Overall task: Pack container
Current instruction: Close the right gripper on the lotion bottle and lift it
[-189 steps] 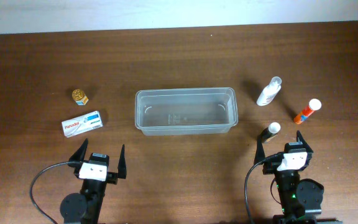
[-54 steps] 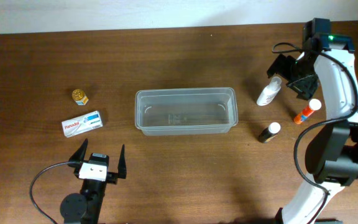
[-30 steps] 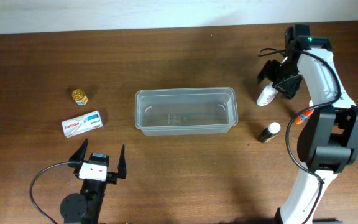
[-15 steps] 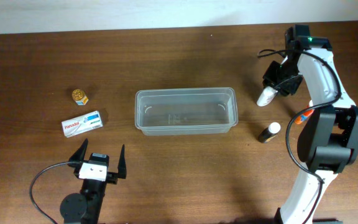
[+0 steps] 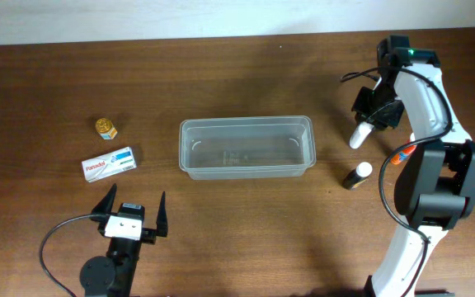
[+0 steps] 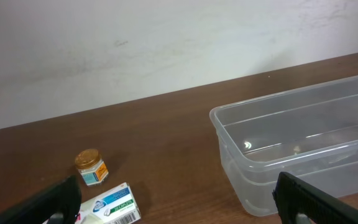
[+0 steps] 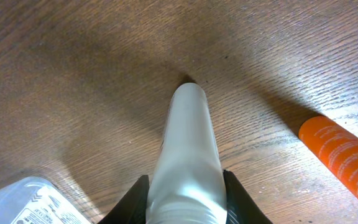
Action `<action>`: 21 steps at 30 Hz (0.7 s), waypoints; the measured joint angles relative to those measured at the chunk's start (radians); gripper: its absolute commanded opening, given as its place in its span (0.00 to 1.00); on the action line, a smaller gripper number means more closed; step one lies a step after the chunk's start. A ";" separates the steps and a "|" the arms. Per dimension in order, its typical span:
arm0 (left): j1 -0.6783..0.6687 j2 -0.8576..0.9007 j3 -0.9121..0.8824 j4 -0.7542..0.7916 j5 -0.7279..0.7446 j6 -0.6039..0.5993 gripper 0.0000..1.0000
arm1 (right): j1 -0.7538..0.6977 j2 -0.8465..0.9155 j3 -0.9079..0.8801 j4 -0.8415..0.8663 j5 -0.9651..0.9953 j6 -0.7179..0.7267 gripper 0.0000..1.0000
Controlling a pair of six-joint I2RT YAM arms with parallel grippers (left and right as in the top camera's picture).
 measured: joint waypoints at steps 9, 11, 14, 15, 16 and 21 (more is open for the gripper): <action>0.000 0.000 0.000 0.000 0.000 0.000 0.99 | 0.000 0.005 0.080 -0.077 0.002 -0.082 0.18; 0.000 0.000 0.000 0.000 0.000 0.000 1.00 | 0.000 0.006 0.131 -0.116 -0.001 -0.097 0.18; 0.000 0.000 0.000 0.000 0.000 0.000 0.99 | 0.001 0.006 0.227 -0.182 -0.028 -0.133 0.18; 0.000 0.000 0.000 0.000 0.000 0.000 0.99 | 0.002 0.006 0.254 -0.201 -0.039 -0.142 0.18; 0.000 0.000 0.000 0.000 0.000 0.000 0.99 | 0.005 0.006 0.283 -0.219 -0.053 -0.154 0.18; 0.000 0.000 0.000 0.000 0.000 0.000 0.99 | 0.050 0.006 0.431 -0.325 -0.108 -0.201 0.18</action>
